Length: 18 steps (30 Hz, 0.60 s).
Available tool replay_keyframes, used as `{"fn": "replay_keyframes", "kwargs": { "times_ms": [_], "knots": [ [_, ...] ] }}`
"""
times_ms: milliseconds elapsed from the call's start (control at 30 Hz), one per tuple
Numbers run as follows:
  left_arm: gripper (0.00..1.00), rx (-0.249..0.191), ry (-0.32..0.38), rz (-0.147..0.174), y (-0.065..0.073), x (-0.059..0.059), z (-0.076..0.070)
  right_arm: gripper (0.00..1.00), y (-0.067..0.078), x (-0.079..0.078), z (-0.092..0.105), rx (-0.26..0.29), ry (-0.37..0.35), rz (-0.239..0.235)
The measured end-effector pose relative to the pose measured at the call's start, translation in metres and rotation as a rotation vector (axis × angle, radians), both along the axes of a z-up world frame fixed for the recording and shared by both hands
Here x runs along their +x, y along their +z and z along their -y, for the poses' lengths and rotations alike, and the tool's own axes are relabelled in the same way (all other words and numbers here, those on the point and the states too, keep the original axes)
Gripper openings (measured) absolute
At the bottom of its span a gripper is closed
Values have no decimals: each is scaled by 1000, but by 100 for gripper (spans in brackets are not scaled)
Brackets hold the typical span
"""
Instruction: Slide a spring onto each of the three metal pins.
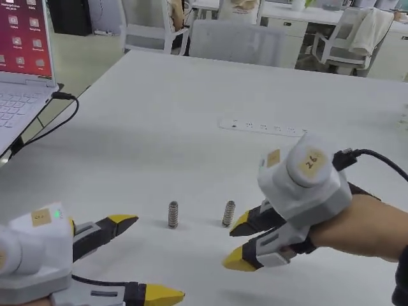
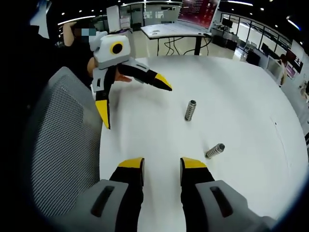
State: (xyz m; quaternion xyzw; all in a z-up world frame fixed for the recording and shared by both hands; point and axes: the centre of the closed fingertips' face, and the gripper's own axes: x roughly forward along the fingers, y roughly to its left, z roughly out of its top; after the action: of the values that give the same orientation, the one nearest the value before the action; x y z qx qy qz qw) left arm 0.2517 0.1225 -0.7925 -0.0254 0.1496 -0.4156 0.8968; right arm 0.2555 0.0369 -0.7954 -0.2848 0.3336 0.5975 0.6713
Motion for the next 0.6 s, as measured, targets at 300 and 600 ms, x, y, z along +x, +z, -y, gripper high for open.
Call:
{"fn": "replay_keyframes", "kwargs": {
  "times_ms": [300,600],
  "knots": [
    [94,-1,-2,0,1,-2,-1,30,7,4,24,52,-96,4],
    [94,-2,6,-4,2,-4,-3,31,10,9,56,112,-203,5]
  ]
}}
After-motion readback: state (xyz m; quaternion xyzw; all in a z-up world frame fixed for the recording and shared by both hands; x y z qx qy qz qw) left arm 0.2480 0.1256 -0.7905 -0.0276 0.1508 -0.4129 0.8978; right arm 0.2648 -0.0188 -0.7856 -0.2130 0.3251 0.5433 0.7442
